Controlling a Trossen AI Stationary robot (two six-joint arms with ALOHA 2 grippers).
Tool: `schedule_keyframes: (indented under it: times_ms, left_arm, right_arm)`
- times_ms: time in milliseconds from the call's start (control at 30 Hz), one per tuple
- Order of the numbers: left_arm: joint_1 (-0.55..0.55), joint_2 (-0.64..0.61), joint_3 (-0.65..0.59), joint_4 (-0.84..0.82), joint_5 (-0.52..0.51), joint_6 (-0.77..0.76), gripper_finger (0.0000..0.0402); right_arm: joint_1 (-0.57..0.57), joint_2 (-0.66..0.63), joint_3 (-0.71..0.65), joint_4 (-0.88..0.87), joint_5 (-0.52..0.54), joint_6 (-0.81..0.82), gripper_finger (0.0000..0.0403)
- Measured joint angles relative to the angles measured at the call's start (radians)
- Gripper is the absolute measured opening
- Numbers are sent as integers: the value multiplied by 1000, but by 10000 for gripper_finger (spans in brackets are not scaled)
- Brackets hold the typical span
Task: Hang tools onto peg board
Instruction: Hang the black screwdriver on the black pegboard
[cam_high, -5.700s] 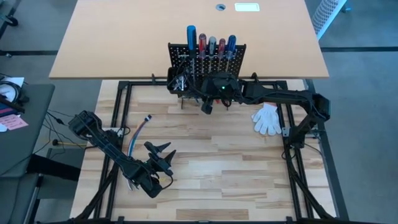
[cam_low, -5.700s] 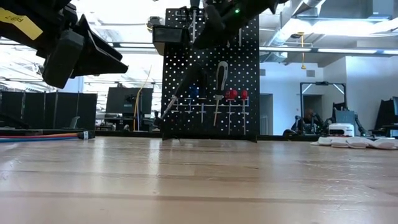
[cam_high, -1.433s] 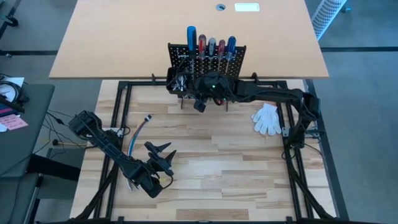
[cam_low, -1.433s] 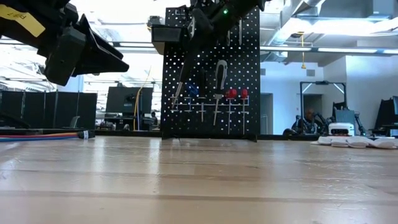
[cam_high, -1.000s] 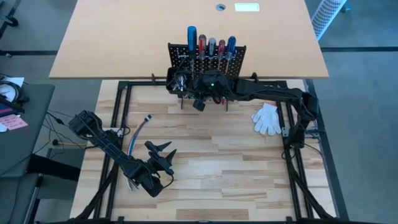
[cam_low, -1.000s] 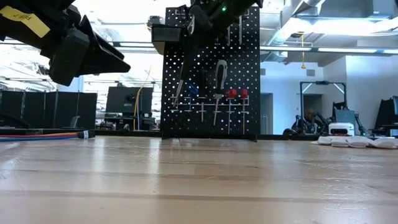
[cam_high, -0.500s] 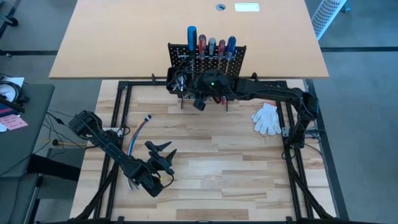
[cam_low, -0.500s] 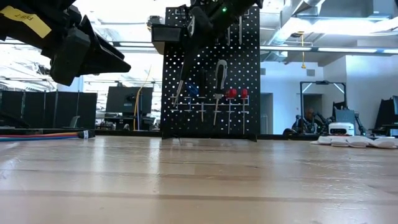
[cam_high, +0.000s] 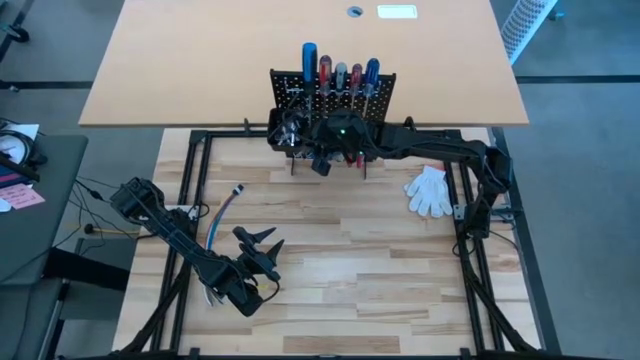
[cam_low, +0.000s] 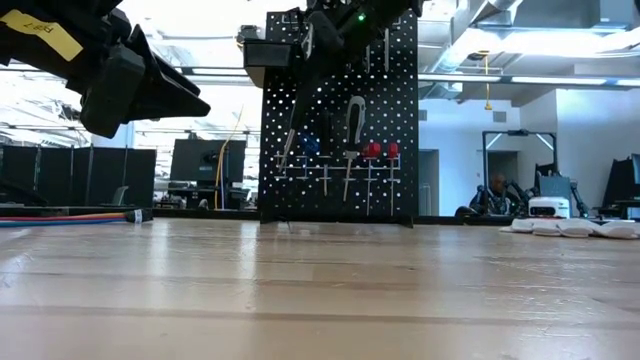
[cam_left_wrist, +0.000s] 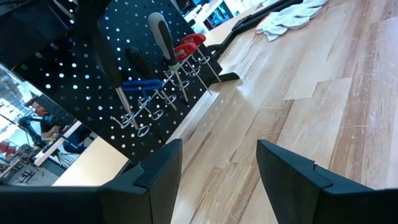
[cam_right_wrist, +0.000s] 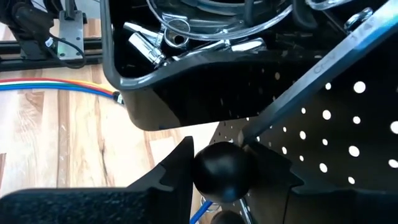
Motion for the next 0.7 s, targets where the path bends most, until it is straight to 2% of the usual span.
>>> schedule_keyframes:
  times_ms: [700]
  left_arm:
    - [0, 0, 0, 0, 0, 0, 200]
  right_arm:
    - [0, 0, -3, 36, 0, -5, 172]
